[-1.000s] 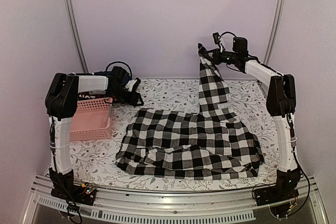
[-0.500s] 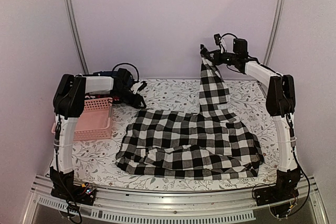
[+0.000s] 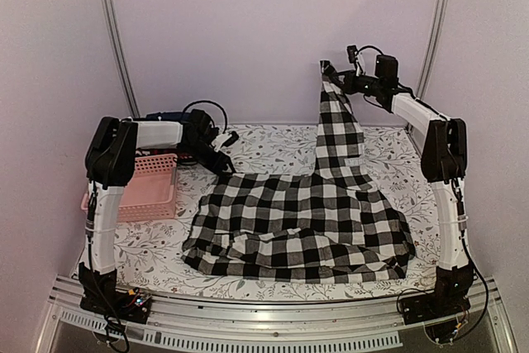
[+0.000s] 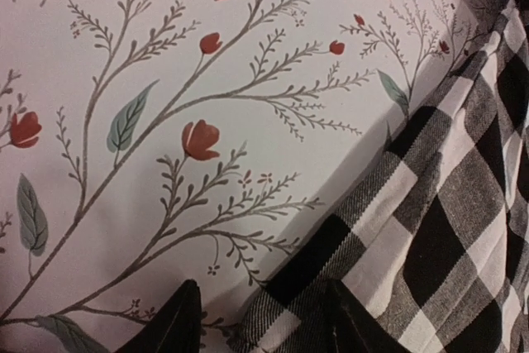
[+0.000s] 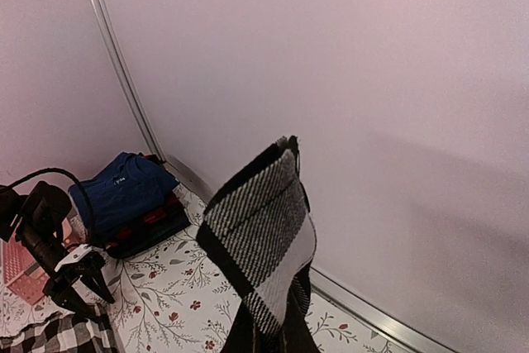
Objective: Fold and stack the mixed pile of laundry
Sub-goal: Pick up the 1/3-folded shirt from the center of the board.
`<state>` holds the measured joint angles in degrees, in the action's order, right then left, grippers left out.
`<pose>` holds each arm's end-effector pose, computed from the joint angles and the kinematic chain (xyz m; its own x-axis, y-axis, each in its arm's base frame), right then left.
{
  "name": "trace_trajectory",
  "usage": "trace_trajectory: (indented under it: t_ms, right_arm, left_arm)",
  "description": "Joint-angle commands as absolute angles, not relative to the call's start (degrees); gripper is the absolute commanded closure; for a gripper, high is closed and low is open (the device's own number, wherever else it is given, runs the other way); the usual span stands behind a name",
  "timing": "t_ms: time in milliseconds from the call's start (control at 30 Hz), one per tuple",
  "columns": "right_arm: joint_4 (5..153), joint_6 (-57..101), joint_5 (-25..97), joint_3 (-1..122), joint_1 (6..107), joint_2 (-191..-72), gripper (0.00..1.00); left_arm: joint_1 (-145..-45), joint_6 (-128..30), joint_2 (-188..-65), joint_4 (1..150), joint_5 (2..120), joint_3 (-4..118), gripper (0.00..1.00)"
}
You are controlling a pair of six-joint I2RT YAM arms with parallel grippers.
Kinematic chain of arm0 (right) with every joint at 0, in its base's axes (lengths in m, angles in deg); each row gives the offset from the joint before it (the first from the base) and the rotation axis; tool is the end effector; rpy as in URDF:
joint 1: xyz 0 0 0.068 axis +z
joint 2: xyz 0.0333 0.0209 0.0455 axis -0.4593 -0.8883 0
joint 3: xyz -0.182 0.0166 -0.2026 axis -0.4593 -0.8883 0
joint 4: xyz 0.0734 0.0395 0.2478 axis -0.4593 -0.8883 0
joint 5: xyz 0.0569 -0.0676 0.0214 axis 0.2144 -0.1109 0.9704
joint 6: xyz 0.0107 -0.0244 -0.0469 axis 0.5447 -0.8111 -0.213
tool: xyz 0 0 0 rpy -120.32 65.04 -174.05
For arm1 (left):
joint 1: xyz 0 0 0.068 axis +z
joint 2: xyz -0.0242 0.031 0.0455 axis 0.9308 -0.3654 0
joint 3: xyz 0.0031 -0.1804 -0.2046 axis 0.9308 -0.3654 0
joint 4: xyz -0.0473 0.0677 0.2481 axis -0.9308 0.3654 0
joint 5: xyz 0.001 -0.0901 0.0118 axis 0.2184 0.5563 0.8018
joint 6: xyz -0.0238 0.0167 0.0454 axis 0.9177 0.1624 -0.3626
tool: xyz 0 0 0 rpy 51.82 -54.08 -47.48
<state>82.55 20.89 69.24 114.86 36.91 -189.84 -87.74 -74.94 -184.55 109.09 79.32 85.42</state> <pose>0.5613 0.1183 0.2917 -0.1855 0.0442 -0.9817 -0.7557 0.6321 0.1713 0.4528 -0.1745 0.1239 -0.7082 0.4852 -0.5129 0.6740 0.6811 -0.2863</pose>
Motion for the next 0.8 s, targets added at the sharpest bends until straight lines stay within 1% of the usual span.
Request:
trace_trajectory:
  t_ms: [0,100,167,267,367,500,533,600,733,767]
  right_arm:
    - [83.83,22.24,70.99,115.75,36.89,-190.84,1.00]
    - [83.94,22.18,71.12,114.92,36.88,-190.37,1.00]
    - [83.86,22.00,71.17,114.29,36.91,-189.99,1.00]
    - [83.86,21.64,71.03,113.74,36.92,-189.22,1.00]
    - [84.09,21.78,71.17,113.81,36.88,-189.16,1.00]
    - [84.53,22.25,70.78,113.99,36.90,-189.57,1.00]
    - [84.62,22.25,70.62,114.07,36.90,-189.76,1.00]
    - [84.85,22.23,70.41,114.36,36.87,-190.07,1.00]
    - [84.95,22.80,70.16,115.49,36.86,-191.18,1.00]
    - [85.09,22.89,69.92,115.68,36.92,-191.50,1.00]
  left_arm:
    - [-84.82,-72.06,-183.76,111.57,80.96,83.97,0.49]
    - [-83.78,-70.04,-180.67,106.77,85.48,81.77,0.49]
    - [-83.84,-70.43,-179.64,105.99,86.11,81.06,0.51]
    - [-83.79,-71.76,-180.83,108.08,84.16,81.76,0.52]
    - [-83.88,-72.78,-183.08,110.27,85.19,83.03,0.49]
    - [-84.75,-74.19,-185.03,112.00,87.13,84.02,0.52]
    - [-84.91,-74.53,-185.34,112.22,87.24,84.19,0.54]
    - [-85.10,-74.92,-185.83,112.47,87.57,84.53,0.61]
    - [-85.17,-74.73,-186.34,111.83,88.02,85.58,0.78]
    - [-85.04,-74.47,-186.23,111.23,87.95,85.60,0.84]
